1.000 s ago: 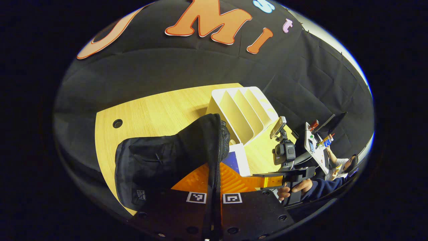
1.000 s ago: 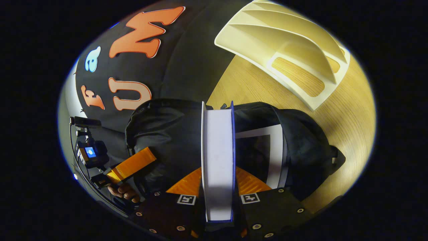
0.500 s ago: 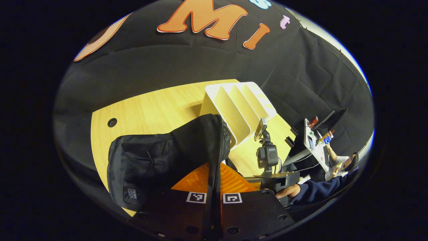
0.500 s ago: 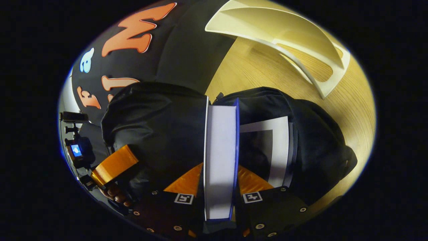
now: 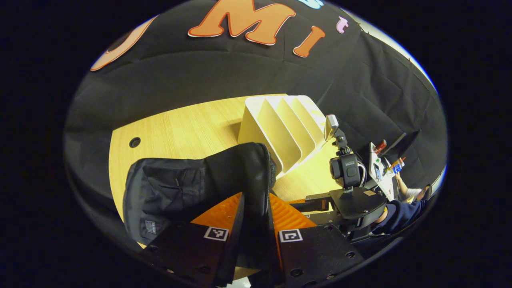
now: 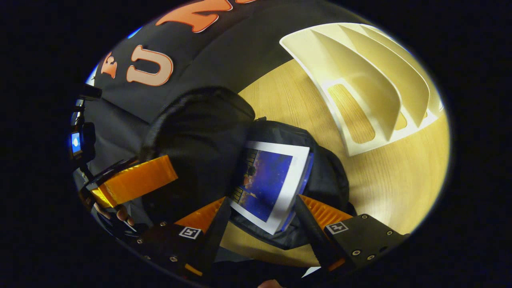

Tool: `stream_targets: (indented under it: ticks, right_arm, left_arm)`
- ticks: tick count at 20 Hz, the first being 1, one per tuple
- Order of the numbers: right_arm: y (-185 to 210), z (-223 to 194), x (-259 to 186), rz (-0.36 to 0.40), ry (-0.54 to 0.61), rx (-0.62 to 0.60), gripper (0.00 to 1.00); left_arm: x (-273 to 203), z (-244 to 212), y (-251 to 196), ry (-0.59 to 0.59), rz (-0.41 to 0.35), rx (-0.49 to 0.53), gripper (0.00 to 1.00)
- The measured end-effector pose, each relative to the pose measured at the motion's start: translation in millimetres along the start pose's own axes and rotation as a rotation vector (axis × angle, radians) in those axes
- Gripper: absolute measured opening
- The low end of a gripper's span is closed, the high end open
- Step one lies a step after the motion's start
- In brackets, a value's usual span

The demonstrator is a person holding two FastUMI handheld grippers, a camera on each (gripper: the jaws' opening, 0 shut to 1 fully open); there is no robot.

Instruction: Open the schoolbag, grab two books from the bookshelf and put them into the schoolbag.

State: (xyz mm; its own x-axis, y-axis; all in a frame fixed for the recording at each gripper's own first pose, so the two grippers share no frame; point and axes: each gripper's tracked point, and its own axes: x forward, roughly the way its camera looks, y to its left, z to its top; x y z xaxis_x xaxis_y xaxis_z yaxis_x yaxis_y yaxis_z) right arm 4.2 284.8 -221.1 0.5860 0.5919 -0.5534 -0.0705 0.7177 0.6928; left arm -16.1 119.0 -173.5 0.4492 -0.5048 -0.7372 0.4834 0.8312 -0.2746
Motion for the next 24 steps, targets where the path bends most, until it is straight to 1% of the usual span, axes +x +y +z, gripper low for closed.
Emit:
stream_targets:
  ticks: [2, 4, 5, 6, 7, 9, 10, 11, 12, 13, 15, 17, 20, 22, 24]
  right_arm:
    - [-11, 7, -21, 0.007, -0.013, -0.056, 0.98]
    - [-23, 17, -43, 0.000, -0.019, -0.101, 0.98]
    - [-28, 21, -55, 0.001, -0.017, -0.121, 0.98]
    - [-34, 27, -67, 0.009, -0.019, -0.145, 0.98]
    - [-41, 34, -79, 0.005, -0.030, -0.169, 0.98]
    - [-53, 48, -101, -0.003, -0.057, -0.213, 0.98]
    - [-56, 58, -114, 0.005, -0.079, -0.235, 0.98]
    - [-60, 70, -122, -0.008, -0.104, -0.253, 0.98]
    - [-63, 82, -131, -0.010, -0.131, -0.273, 0.98]
    - [-72, 95, -141, -0.035, -0.168, -0.291, 0.98]
    - [-89, 120, -165, -0.080, -0.248, -0.344, 0.98]
    - [-105, 137, -194, -0.103, -0.308, -0.392, 0.98]
    - [-110, 166, -237, -0.128, -0.417, -0.475, 0.98]
    - [-109, 179, -265, -0.140, -0.484, -0.546, 0.98]
    - [-111, 192, -291, -0.161, -0.560, -0.615, 0.98]
  left_arm:
    - [6, -7, -11, -0.002, 0.027, -0.029, 0.42]
    - [10, -12, -20, -0.006, 0.081, -0.051, 0.48]
    - [10, -11, -28, -0.021, 0.098, -0.069, 0.55]
    - [10, -9, -36, -0.037, 0.109, -0.092, 0.52]
    - [11, -7, -47, -0.049, 0.118, -0.111, 0.59]
    - [18, -2, -67, -0.076, 0.145, -0.135, 0.60]
    - [19, 4, -76, -0.097, 0.164, -0.139, 0.69]
    - [21, 11, -85, -0.118, 0.180, -0.139, 0.76]
    - [21, 16, -95, -0.142, 0.202, -0.135, 0.81]
    - [21, 24, -106, -0.170, 0.217, -0.126, 0.89]
    - [21, 42, -130, -0.237, 0.239, -0.104, 0.90]
    - [23, 59, -150, -0.303, 0.276, -0.086, 0.91]
    - [16, 85, -175, -0.442, 0.366, -0.072, 0.91]
    - [11, 103, -198, -0.548, 0.407, -0.061, 0.92]
    - [6, 113, -210, -0.632, 0.447, -0.040, 0.91]
